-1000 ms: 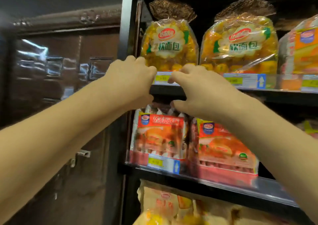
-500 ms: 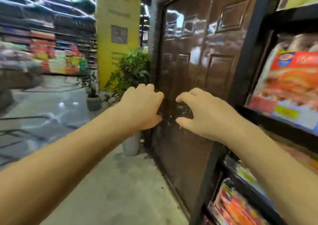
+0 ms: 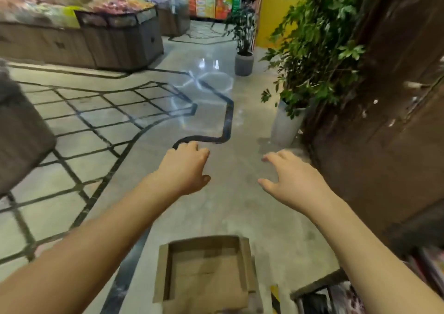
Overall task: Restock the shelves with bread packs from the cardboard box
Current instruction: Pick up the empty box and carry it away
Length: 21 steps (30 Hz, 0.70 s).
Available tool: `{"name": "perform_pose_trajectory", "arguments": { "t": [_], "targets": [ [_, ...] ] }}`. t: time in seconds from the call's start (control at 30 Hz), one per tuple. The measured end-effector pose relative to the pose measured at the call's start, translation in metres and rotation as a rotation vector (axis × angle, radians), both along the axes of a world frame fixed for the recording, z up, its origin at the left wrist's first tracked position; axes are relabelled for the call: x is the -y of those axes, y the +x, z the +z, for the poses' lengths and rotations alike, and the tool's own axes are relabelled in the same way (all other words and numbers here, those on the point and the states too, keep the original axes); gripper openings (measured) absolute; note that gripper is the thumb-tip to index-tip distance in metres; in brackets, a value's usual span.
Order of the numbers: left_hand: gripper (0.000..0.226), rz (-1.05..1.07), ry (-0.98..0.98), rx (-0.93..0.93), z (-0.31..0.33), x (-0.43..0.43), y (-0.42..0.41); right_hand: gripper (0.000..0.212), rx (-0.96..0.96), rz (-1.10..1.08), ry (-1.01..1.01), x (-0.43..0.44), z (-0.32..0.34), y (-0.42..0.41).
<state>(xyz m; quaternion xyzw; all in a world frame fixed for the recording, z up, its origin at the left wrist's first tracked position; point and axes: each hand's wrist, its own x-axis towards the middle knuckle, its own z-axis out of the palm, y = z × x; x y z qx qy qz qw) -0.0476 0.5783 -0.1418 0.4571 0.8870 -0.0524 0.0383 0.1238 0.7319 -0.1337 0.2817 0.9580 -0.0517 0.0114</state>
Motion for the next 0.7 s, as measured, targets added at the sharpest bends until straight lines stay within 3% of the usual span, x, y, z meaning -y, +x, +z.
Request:
{"name": "perform_pose_trajectory", "arguments": {
  "t": [0.3, 0.7],
  "targets": [
    [0.055, 0.063, -0.08, 0.242, -0.156, 0.055, -0.054, 0.052, 0.202, -0.061, -0.179, 0.039, -0.154, -0.067],
    [0.055, 0.301, -0.207, 0.507, -0.424, 0.108, -0.07, 0.05, 0.285, -0.17, -0.433, 0.034, -0.429, -0.051]
  ]
}}
